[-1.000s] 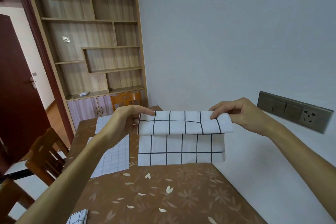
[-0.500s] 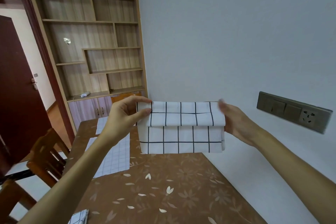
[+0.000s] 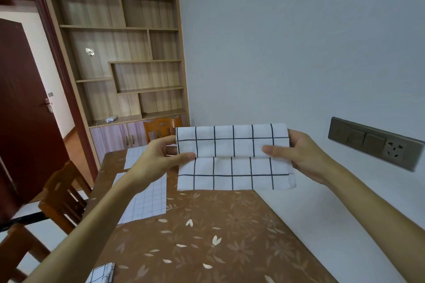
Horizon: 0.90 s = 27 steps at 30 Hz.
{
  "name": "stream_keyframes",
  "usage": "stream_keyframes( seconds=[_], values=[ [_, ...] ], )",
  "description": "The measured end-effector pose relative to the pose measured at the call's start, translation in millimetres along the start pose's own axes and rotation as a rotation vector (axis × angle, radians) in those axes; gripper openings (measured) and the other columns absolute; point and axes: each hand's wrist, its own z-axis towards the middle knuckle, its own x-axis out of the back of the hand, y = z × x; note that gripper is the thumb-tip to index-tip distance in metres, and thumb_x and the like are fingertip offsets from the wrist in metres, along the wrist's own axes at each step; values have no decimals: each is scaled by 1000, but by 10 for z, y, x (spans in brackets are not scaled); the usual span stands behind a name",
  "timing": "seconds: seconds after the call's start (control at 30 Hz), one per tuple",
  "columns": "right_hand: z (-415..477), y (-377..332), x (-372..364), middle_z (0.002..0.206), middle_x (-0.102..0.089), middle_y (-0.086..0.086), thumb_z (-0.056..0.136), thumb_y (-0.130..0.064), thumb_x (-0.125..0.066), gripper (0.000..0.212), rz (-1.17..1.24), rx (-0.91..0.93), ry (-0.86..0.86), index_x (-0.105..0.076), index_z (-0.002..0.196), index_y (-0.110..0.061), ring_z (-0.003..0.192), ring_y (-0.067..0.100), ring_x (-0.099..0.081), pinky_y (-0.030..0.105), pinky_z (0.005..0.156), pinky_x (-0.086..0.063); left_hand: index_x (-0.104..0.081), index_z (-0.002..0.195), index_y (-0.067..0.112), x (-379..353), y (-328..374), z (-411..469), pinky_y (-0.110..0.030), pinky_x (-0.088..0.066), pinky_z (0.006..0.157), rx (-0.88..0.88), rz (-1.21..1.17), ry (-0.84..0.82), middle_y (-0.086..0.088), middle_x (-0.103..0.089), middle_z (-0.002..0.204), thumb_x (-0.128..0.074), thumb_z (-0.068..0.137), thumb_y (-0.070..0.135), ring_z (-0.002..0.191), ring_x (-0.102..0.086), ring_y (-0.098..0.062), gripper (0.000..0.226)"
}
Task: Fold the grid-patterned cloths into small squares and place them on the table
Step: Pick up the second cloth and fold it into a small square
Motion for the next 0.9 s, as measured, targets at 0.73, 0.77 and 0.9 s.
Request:
stream_keyframes(
  seconds=[0.73, 0.77, 0.9],
  values=[
    [-53, -53, 152, 88, -75, 0, 93, 4, -38, 46, -75, 14, -92, -79, 78, -9, 82, 13, -65, 16, 72, -51, -79, 76, 8, 178, -66, -23, -30, -62, 74, 84, -255, -103, -18, -72, 117, -34, 101, 3, 101, -70, -32, 51],
    [-52, -58, 146, 94, -75, 6, 93, 0, -40, 43, 7, 18, -103, -80, 80, -8, 91, 16, -67, 21, 79, -54, -79, 76, 7, 178, -79, -22, -31, -60, 77, 96, -265, -108, -19, -72, 117, -37, 96, 13, 101, -68, -34, 46],
    [-63, -81, 79, 90, -73, -4, 94, -12, -64, 16, -131, 110, -50, -79, 91, -13, 80, 9, -61, 22, 70, -44, -75, 93, 20, 121, -74, -37, -39, -55, 79, 22, 22, -47, -9, -74, 101, -69, 72, 49, 95, -65, -34, 36]
  ],
)
